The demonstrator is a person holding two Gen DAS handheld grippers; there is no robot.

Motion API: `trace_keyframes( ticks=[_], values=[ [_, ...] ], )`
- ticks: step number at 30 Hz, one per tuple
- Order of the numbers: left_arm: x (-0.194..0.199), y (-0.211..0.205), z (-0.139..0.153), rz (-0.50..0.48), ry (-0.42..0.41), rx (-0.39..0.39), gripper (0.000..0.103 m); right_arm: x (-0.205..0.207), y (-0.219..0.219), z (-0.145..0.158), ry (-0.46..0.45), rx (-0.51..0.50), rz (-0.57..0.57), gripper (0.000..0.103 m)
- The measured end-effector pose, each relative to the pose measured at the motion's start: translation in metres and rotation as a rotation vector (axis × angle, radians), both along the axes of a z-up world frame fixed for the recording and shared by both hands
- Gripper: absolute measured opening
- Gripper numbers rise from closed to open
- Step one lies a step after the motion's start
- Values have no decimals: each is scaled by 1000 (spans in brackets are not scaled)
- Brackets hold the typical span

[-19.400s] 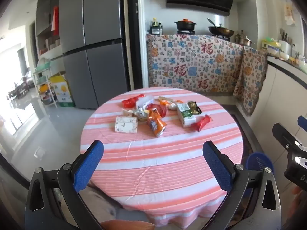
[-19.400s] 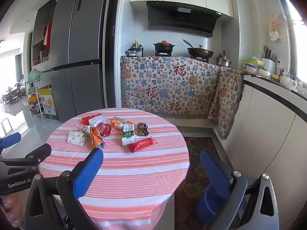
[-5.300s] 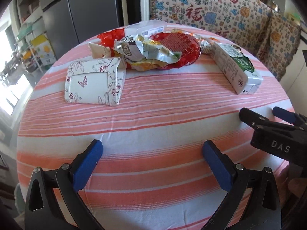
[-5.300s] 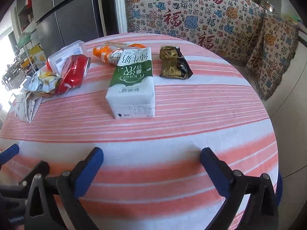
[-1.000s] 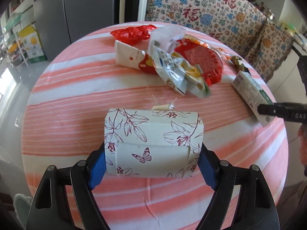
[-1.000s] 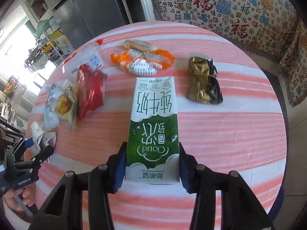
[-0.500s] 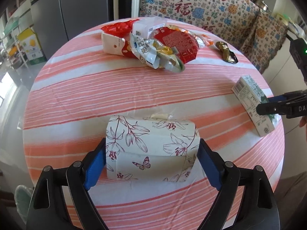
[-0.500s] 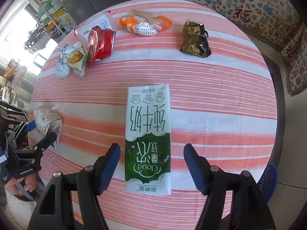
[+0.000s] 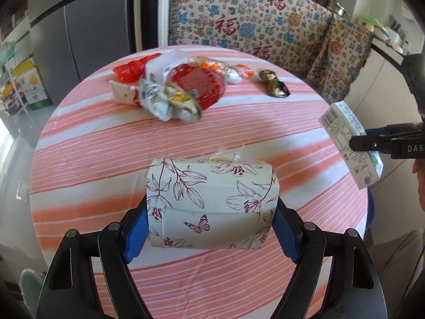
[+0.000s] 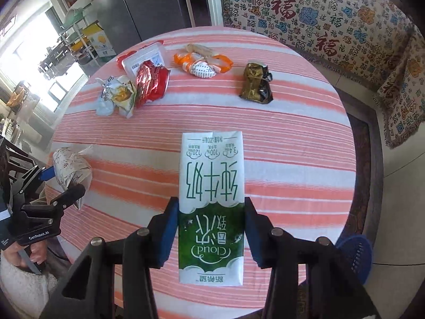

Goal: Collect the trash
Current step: 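Lift the tissue box with the left tool while the right tool lifts the milk carton, then carry both items over the blue wastebasket and open both tools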

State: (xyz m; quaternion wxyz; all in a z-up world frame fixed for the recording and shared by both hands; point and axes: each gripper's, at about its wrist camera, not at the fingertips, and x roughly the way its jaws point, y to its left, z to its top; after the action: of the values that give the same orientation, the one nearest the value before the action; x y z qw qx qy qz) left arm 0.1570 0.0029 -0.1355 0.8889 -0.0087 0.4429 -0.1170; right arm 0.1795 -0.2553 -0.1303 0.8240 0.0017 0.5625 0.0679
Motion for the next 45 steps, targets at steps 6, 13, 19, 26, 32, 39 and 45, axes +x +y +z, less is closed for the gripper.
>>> trace_keyframes(
  ticks=[6, 13, 19, 26, 32, 39, 45],
  values=[
    [-5, -73, 18, -112, -24, -35, 82, -38, -73, 15, -49, 35, -117, 47],
    [-17, -182, 24, -279, -19, -98, 82, -102, -185, 18, -95, -1, -340, 47],
    [-27, -281, 22, -423, -3, -125, 82, -151, -262, -18, -73, -1, -503, 47],
    [-29, -369, 6, -531, 30, -128, 82, -187, -327, -42, -102, 22, -644, 47],
    [-25, -426, -23, -592, 64, -97, 82, -209, -368, -68, -105, 46, -721, 47],
    [-23, -471, -56, -641, 96, -76, 82, -219, -401, -95, -109, 55, -775, 47],
    [-15, -494, -85, -652, 135, -34, 82, -221, -420, -115, -84, 77, -794, 47]
  ],
)
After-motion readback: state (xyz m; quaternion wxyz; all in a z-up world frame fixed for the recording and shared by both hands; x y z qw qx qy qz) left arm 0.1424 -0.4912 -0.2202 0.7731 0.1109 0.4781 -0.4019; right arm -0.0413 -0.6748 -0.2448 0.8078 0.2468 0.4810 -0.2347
